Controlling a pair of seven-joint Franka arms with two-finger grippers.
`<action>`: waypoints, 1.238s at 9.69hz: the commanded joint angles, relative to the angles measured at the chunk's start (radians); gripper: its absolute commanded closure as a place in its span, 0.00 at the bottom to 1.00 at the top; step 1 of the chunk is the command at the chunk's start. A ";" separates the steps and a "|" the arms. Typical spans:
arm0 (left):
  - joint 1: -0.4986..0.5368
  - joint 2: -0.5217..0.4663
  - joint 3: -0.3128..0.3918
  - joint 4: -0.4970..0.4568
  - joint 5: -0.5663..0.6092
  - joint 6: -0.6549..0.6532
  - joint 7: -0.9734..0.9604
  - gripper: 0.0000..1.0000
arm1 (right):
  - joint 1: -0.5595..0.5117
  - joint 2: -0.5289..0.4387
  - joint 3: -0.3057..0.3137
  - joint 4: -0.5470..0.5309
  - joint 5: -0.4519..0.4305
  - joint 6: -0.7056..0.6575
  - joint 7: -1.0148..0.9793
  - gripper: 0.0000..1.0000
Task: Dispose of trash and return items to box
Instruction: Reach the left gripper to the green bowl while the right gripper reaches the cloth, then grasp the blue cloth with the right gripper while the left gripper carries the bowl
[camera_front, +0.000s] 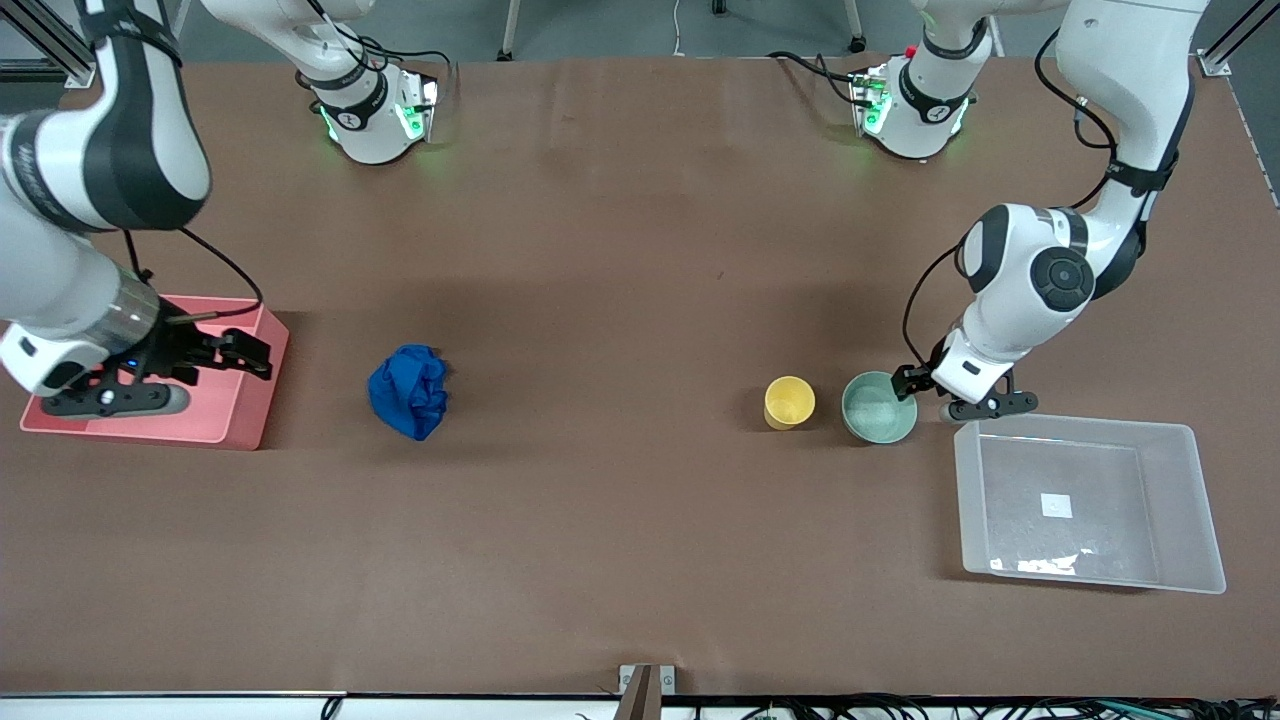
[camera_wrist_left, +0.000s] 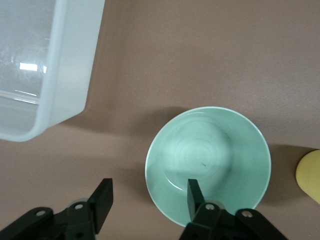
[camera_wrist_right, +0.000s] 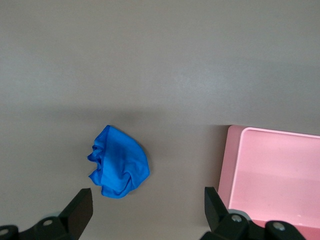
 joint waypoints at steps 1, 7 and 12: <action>0.002 0.072 0.002 0.010 0.021 0.038 -0.019 0.38 | 0.026 0.015 0.000 -0.078 -0.014 0.085 0.037 0.03; 0.001 0.103 0.002 0.059 0.021 0.029 -0.013 1.00 | 0.119 0.095 0.003 -0.308 -0.013 0.391 0.174 0.03; 0.048 0.043 0.010 0.405 0.023 -0.332 0.032 1.00 | 0.174 0.195 0.005 -0.406 -0.002 0.533 0.180 0.06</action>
